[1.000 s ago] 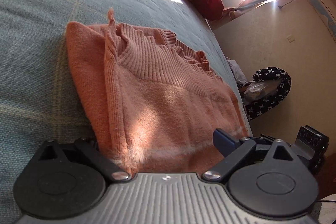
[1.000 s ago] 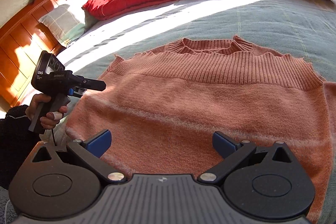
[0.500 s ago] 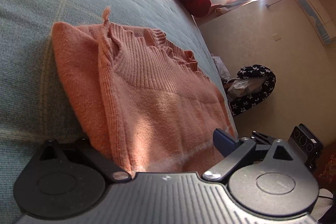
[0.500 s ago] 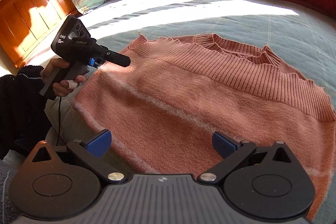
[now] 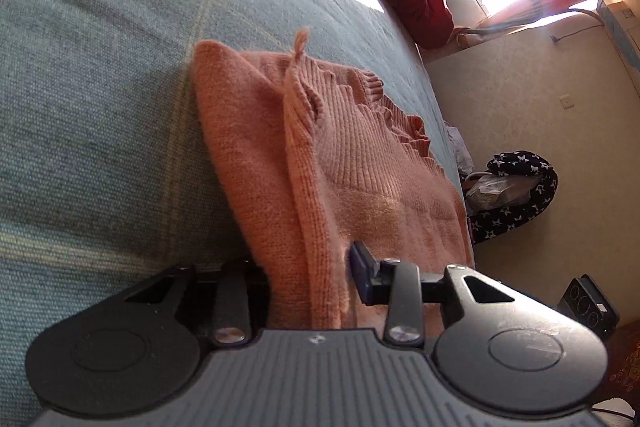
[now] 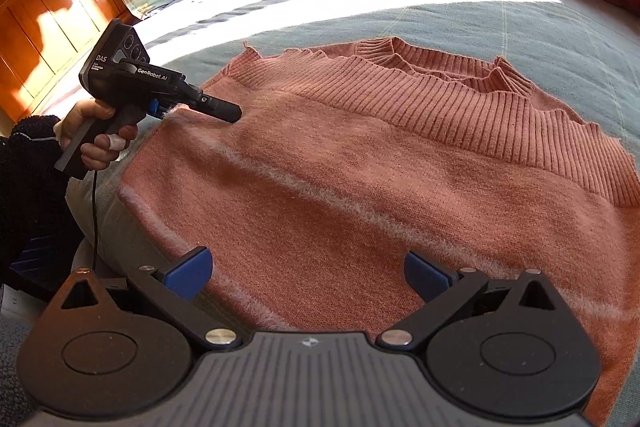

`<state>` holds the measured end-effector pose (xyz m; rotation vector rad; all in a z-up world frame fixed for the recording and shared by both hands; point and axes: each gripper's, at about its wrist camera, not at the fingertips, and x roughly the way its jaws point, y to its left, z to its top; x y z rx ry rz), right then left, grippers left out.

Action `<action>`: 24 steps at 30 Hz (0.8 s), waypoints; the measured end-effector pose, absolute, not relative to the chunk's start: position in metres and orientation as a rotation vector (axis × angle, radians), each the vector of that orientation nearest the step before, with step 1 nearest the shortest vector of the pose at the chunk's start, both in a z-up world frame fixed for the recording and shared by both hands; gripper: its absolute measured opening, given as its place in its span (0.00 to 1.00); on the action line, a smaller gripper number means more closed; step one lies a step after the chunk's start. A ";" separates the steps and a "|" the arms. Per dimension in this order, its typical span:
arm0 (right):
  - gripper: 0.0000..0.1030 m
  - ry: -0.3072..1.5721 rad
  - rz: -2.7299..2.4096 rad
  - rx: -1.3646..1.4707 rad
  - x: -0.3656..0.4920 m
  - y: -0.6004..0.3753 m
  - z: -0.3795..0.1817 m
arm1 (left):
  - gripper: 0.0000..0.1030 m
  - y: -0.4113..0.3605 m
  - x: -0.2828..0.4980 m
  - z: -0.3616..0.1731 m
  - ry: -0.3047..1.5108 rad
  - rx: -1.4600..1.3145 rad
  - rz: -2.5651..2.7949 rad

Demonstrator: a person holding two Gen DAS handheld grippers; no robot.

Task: Fold clothes
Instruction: 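Close the left gripper on the sweater's side edge, then lift the side edge with the left gripper and fold it across the sweater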

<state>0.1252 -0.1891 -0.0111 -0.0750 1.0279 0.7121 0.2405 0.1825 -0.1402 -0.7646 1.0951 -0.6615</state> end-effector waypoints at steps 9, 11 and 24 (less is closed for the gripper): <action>1.00 1.035 0.709 -0.072 0.125 -0.181 -0.011 | 0.30 0.188 0.229 -0.134 1.081 -0.740 -0.735; 1.00 1.034 0.712 -0.070 0.124 -0.180 -0.010 | 0.31 0.189 0.232 -0.136 1.100 -0.759 -0.743; 1.00 1.035 0.708 -0.050 0.124 -0.175 -0.014 | 0.24 0.164 0.226 -0.108 1.121 -0.631 -0.596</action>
